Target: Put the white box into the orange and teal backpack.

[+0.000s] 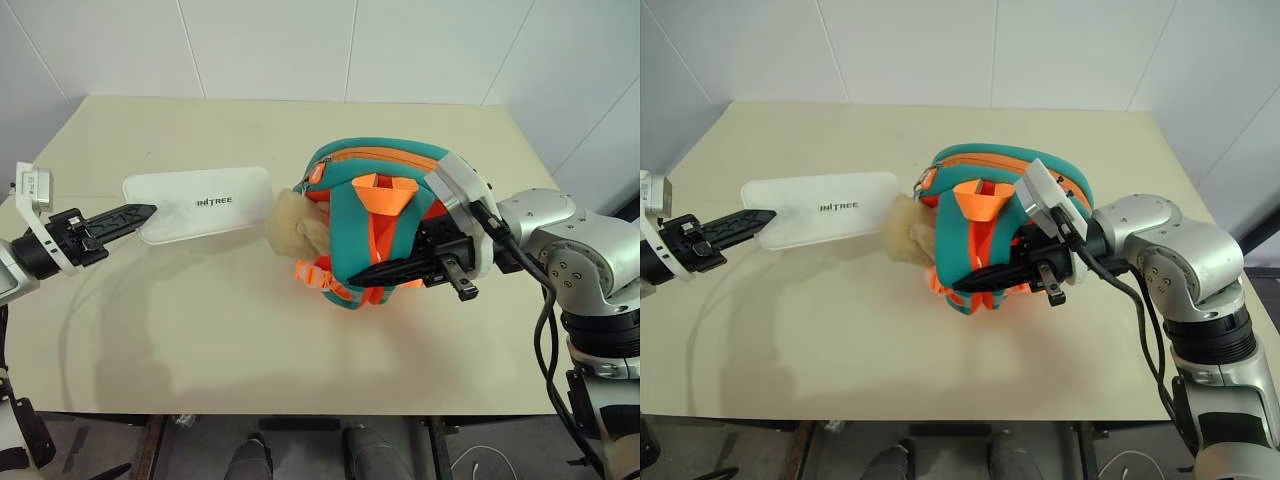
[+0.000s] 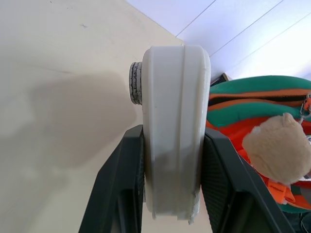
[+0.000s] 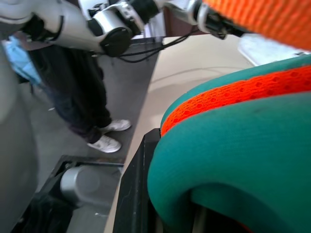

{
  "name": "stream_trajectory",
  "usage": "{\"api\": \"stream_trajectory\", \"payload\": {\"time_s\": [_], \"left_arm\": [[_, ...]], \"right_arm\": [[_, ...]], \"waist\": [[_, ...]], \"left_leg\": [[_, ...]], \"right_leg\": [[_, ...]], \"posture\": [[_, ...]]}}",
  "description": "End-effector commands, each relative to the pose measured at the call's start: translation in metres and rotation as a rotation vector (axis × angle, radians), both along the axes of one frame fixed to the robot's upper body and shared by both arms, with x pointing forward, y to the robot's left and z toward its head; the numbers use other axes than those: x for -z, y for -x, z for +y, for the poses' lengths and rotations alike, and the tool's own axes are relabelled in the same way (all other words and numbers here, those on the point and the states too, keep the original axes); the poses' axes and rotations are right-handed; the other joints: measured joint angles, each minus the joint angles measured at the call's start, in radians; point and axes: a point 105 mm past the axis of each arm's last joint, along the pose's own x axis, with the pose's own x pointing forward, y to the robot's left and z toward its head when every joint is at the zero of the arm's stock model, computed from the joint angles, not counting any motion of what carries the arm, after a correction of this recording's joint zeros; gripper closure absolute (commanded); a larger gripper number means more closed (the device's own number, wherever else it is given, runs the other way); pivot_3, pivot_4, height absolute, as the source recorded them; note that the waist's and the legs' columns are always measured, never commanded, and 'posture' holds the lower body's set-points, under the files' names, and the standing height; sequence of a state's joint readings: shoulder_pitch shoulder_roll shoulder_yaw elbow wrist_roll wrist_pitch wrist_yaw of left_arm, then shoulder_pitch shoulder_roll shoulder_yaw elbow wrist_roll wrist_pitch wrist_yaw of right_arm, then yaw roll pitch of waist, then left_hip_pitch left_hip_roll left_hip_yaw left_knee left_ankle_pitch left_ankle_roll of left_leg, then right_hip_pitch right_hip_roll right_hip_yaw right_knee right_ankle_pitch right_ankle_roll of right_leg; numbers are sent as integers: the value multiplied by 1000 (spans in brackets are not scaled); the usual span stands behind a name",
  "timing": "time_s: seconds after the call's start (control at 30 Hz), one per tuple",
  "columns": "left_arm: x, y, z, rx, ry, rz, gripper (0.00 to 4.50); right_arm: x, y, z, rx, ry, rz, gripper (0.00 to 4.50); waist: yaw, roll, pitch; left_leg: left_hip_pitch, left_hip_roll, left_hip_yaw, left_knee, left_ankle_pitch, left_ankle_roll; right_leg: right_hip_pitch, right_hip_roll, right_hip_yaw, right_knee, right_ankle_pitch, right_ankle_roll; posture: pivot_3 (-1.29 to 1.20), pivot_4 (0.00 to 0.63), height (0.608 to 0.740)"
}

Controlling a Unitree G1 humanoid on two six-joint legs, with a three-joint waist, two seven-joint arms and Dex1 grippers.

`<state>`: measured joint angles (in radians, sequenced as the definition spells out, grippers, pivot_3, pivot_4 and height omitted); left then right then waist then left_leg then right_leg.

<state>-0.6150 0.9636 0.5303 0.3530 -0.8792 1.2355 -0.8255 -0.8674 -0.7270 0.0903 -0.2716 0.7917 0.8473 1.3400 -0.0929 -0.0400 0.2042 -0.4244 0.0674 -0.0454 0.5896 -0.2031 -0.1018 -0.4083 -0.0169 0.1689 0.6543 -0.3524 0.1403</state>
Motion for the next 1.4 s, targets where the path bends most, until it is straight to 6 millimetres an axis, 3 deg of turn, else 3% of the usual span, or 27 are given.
{"api": "stream_trajectory", "payload": {"time_s": [0.03, 0.13, 0.23, 0.33, 0.57, 0.63, 0.83, 1.03, 1.27, 1.4], "left_arm": [[-19, 4, 3, 4, -30, -68, 3275], [-20, 4, 3, 7, -35, -66, 3275], [-20, 4, 4, 9, -42, -65, 3275], [-20, 5, 5, 9, -50, -65, 3275], [-30, 6, 9, -27, -107, -238, 3275], [-38, 17, 4, 14, -152, -408, 3275], [-58, 38, 1, 59, -191, -643, 3275], [-58, 53, -13, 199, -294, -733, 3276], [-52, 51, -31, 338, -391, -760, 3283], [-51, 47, -39, 394, -407, -775, 3283]], "right_arm": [[-24, 16, 0, -107, -27, -94, 4500], [-32, 20, 1, -142, -38, -100, 4500], [-26, 19, -2, -157, 11, -118, 4500], [-37, 18, -1, -160, -27, -113, 4500], [3, 16, -4, -153, 79, -91, 4500], [11, 12, -5, -133, 95, -85, 4500], [23, 3, -13, -96, 134, -75, 4500], [26, -2, -16, -79, 145, -70, 4500], [26, -5, -18, -77, 154, -68, 4500], [10, 8, -17, -136, 119, -83, 4500]], "waist": [[1, 0, 0], [5, 0, 0], [9, 0, 0], [8, 0, 0], [9, 0, 0], [7, 0, 0], [10, 0, 0], [10, 0, 0], [10, 0, 0], [10, 0, 0]], "left_leg": [[0, 0, 0, 0, 0, 0], [0, 0, 0, 0, 0, 0], [0, 0, 0, 0, 0, 0], [0, 0, 0, 1, 0, 0], [-1, 1, 0, 2, 0, 0], [-1, 1, 0, 2, 0, 0], [-1, 1, 1, 5, 0, 0], [0, 1, 1, 6, 0, 0], [0, 1, 1, 6, 0, 0], [0, 1, 1, 6, 0, 0]], "right_leg": [[0, 0, 0, 0, 0, 0], [0, 0, 0, 1, 0, 0], [-1, 0, 0, 1, -1, -1], [-1, 0, 0, 1, -1, -1], [-1, 0, -1, 2, -1, -1], [-1, 0, 0, 3, -1, -1], [-1, 0, -1, 5, -1, -1], [0, 1, -1, 5, -1, -1], [0, 1, -1, 5, -1, -1], [0, 1, -1, 5, -1, -1]], "posture": [[0, 150, 740], [0, 150, 740], [0, 150, 740], [0, 150, 740], [0, 150, 740], [0, 150, 740], [0, 150, 740], [0, 150, 740], [0, 150, 740], [0, 150, 740]]}}
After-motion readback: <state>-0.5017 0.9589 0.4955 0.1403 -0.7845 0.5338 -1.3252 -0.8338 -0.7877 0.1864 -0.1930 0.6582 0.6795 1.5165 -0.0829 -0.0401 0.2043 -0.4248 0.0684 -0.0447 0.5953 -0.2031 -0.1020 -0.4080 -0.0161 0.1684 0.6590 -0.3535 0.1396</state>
